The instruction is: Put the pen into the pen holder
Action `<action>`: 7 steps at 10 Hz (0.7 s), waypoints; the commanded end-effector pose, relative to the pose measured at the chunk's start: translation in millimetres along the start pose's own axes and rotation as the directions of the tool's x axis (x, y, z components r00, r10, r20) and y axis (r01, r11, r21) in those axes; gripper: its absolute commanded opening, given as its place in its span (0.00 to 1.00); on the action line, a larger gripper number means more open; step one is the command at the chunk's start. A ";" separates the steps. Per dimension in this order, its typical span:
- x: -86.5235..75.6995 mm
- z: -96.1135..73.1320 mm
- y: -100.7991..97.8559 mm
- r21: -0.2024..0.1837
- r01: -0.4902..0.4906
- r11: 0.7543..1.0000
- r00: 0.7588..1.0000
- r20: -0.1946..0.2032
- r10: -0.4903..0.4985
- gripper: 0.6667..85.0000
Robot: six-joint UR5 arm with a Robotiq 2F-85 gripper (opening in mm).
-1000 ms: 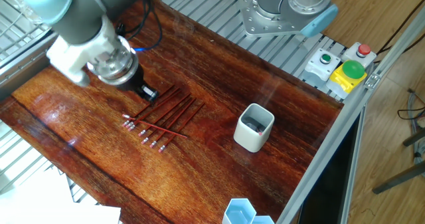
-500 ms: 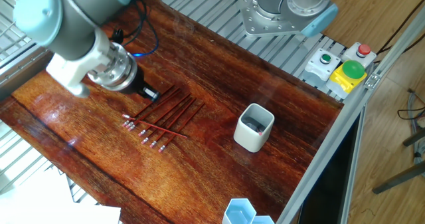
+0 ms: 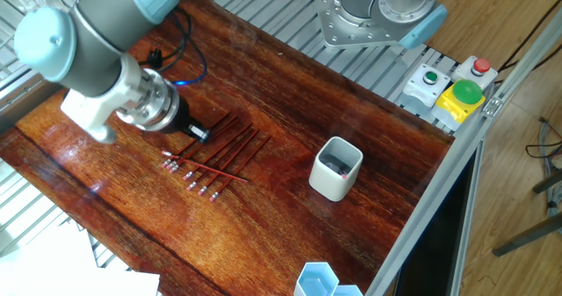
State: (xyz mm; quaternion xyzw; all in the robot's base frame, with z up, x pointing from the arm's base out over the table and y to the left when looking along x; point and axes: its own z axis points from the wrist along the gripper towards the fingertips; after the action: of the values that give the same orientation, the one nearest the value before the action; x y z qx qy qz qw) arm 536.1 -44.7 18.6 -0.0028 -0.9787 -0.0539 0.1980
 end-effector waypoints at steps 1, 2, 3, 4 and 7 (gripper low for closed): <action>-8.5 9.2 -3.9 0.002 0.005 1.000 1.000 -0.018 -0.005 0.42; -6.7 8.0 -8.0 0.001 0.012 1.000 0.999 -0.032 -0.012 0.40; -6.1 6.5 -10.8 0.004 0.014 1.000 0.999 -0.035 -0.014 0.40; -7.1 7.0 -10.0 0.000 0.008 1.000 0.999 -0.035 -0.008 0.40; -5.4 1.4 -0.1 -0.001 -0.007 1.000 0.999 -0.044 0.007 0.40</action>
State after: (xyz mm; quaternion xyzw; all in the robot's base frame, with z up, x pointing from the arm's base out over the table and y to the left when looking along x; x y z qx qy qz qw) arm 538.5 -51.4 10.2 0.0009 -0.9753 -0.0492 0.2153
